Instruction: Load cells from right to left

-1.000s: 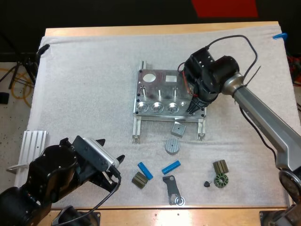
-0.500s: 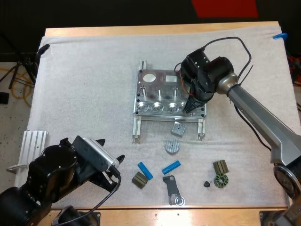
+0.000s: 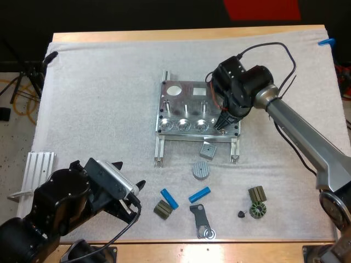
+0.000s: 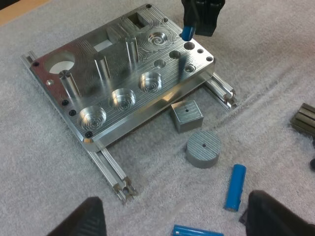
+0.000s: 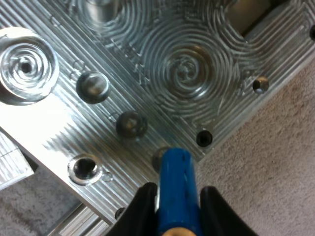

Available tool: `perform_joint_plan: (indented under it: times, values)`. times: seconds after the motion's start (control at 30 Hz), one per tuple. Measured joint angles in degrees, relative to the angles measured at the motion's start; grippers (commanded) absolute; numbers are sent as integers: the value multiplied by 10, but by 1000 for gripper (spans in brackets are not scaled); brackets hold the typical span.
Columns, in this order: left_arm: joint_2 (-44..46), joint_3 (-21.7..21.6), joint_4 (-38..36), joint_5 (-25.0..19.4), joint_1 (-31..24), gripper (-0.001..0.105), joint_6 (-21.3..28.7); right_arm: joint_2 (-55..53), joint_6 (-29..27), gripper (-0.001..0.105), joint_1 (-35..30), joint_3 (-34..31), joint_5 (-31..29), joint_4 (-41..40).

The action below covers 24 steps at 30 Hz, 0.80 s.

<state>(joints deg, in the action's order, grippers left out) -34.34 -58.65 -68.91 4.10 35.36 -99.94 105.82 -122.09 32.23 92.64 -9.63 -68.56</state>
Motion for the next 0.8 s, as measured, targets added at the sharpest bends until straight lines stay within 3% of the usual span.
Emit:
perform_joint_plan:
  times: [0.5,0.8]
  values:
    - [0,0,0,0,0,60,0,18,13,1,-7,0,33,-6]
    - [0,0,0,0,0,60,0,20,13,1,-7,0,21,-6]
